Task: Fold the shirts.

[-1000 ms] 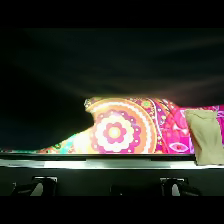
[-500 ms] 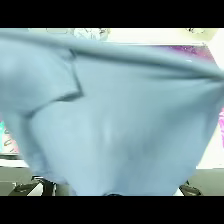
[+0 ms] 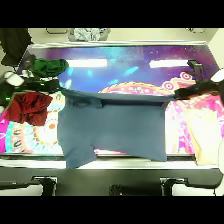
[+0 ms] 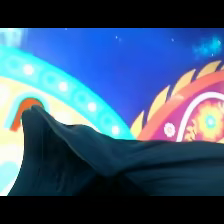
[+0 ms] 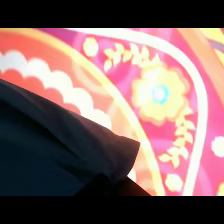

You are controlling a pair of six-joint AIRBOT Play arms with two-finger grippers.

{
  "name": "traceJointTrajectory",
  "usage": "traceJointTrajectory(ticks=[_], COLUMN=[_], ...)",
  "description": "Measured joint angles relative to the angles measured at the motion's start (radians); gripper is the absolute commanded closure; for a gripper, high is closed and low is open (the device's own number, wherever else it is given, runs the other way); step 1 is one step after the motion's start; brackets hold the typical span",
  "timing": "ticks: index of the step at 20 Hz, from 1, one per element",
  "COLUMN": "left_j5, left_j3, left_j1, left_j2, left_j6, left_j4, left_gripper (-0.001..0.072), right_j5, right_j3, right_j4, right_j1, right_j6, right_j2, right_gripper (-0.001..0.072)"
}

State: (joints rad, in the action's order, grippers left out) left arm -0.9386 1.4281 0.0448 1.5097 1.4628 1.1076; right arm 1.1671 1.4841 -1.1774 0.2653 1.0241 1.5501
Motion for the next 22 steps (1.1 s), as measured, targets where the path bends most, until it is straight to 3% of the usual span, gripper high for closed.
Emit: traceJointTrajectory(ticks=[5,9,16,22], left_j5=[0.134,0.127,-0.302,-0.492], left_j3=[0.091,0.156,0.208,0.18], left_j1=[-0.01,0.016,0.091,0.103], left_j2=[0.173,0.212,0.247,0.261], left_j6=[-0.017,-0.061,-0.084,-0.065], left_j4=[-0.052,-0.06,0.036,0.089], left_gripper=[0.0679,0.0679,0.068,0.0679], right_j5=[-0.261,-0.317,0.063,0.187], right_j3=[-0.011,-0.003,-0.02,-0.077], right_j4=[0.084,0.075,-0.058,-0.133], right_j1=[-0.071,-0.09,-0.121,-0.157], right_j6=[-0.036,-0.047,-0.028,0.024], right_j2=[0.111,0.124,0.072,0.081], right_gripper=[0.0667,0.0667,0.0666,0.0666])
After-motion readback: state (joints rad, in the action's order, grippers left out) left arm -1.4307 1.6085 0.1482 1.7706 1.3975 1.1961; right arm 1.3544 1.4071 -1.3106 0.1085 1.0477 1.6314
